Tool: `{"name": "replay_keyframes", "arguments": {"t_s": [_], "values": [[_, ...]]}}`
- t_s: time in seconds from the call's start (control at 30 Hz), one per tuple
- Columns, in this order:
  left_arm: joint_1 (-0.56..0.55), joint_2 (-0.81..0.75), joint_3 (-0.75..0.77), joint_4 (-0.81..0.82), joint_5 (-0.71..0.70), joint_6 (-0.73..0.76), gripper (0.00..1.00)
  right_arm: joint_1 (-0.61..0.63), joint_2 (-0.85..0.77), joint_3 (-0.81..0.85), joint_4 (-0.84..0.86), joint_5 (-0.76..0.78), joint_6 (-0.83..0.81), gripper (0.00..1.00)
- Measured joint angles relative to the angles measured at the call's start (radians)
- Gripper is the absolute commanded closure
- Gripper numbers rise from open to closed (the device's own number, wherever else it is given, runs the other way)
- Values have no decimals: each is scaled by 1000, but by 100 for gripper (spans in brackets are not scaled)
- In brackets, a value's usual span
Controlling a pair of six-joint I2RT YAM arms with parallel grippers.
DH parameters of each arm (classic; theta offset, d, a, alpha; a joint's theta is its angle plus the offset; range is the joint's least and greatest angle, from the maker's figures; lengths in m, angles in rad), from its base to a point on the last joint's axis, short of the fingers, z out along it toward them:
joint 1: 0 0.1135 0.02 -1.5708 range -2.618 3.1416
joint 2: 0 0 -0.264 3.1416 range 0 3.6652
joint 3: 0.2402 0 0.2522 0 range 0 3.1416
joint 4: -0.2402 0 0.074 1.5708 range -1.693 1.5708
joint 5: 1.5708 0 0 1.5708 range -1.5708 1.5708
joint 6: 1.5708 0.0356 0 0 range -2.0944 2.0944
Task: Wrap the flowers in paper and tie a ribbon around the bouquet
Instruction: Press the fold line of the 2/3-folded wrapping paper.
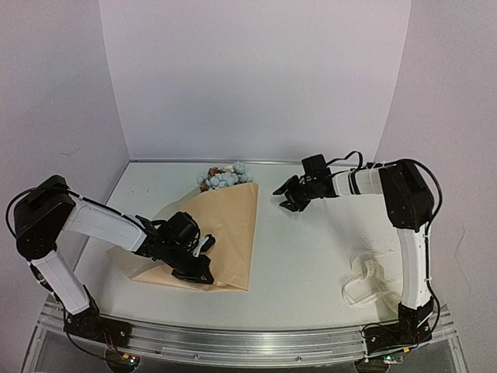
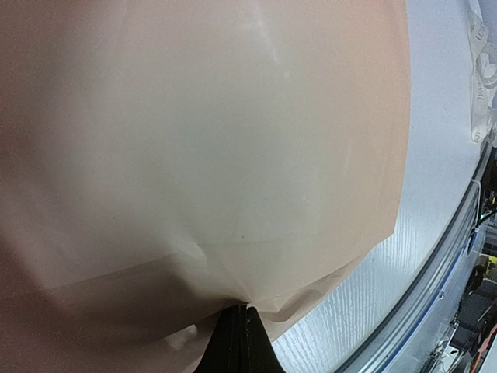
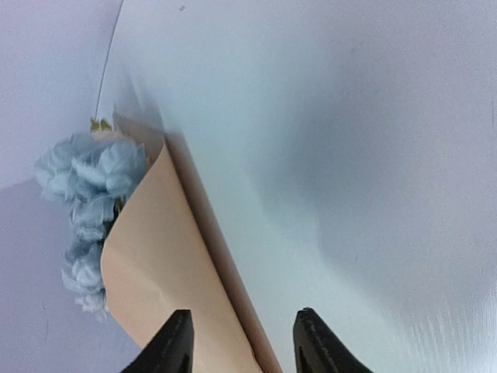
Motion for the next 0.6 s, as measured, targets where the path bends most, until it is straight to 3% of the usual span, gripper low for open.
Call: {"name": "replay_keyframes", "arguments": {"t_s": [0.27, 0.6], "values": [[0, -14, -15, 1, -5, 7, 100, 30, -69, -94, -16, -66, -78, 35], [1, -14, -17, 3, -2, 18, 100, 90, 69, 17, 40, -66, -120, 36]]}}
